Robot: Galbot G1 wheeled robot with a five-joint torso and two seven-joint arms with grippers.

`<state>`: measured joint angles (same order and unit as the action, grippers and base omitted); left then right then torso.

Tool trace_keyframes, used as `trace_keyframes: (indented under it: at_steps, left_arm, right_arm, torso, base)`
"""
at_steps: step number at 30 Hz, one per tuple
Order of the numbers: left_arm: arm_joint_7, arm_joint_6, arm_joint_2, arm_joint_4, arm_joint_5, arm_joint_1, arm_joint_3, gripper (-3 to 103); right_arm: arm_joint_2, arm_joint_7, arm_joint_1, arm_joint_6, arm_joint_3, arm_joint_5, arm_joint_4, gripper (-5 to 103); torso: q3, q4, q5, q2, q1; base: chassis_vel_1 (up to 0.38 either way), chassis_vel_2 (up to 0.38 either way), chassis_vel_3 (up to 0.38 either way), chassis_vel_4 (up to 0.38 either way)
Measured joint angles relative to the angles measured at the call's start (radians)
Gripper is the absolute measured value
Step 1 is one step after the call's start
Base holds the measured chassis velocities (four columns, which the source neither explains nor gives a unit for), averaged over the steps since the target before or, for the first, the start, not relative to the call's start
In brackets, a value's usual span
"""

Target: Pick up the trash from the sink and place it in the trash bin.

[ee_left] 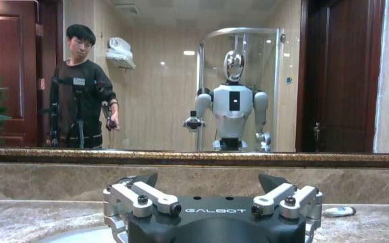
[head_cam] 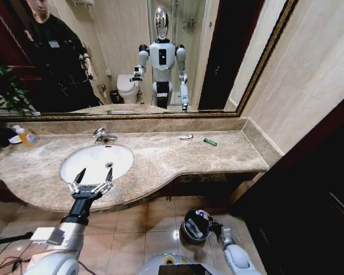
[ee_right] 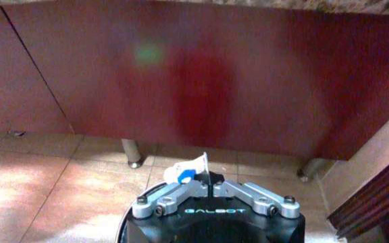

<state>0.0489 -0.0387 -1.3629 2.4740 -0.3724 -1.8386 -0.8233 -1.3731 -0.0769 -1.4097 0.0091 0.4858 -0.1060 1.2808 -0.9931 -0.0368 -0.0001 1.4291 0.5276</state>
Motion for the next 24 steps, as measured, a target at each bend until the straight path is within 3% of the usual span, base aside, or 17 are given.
trace_keyframes:
  at_steps: [9, 16, 18, 24]
  left_arm:
    - [0.000, 0.000, 0.000, 0.000, 0.000, 0.000, 0.000, 100]
    - [0.000, 0.000, 0.000, 0.000, 0.000, 0.000, 0.000, 100]
    - [0.000, 0.000, 0.000, 0.000, 0.000, 0.000, 0.000, 100]
    - [0.000, 0.000, 0.000, 0.000, 0.000, 0.000, 0.000, 100]
  right_arm:
    - [-0.040, 0.025, 0.019, 0.012, -0.006, 0.041, -0.033, -1]
    - [-0.050, 0.060, 0.028, 0.050, -0.010, 0.058, -0.046, 31]
    - [-0.051, 0.069, 0.029, 0.051, -0.011, 0.058, -0.046, 31]
    - [-0.059, 0.096, 0.026, 0.053, -0.011, 0.055, -0.037, 58]
  torso:
    - [0.000, 0.0000, -0.0001, 0.000, 0.000]
    - [0.000, 0.0000, -0.0001, 0.000, 0.000]
    - [0.000, 0.0000, 0.0000, 0.000, 0.000]
    - [0.000, 0.0000, 0.0001, 0.000, 0.000]
  base:
    - [0.000, 0.000, 0.000, 0.000]
    - [0.000, 0.000, 0.000, 0.000]
    - [0.000, 0.000, 0.000, 0.000]
    - [0.000, 0.000, 0.000, 0.000]
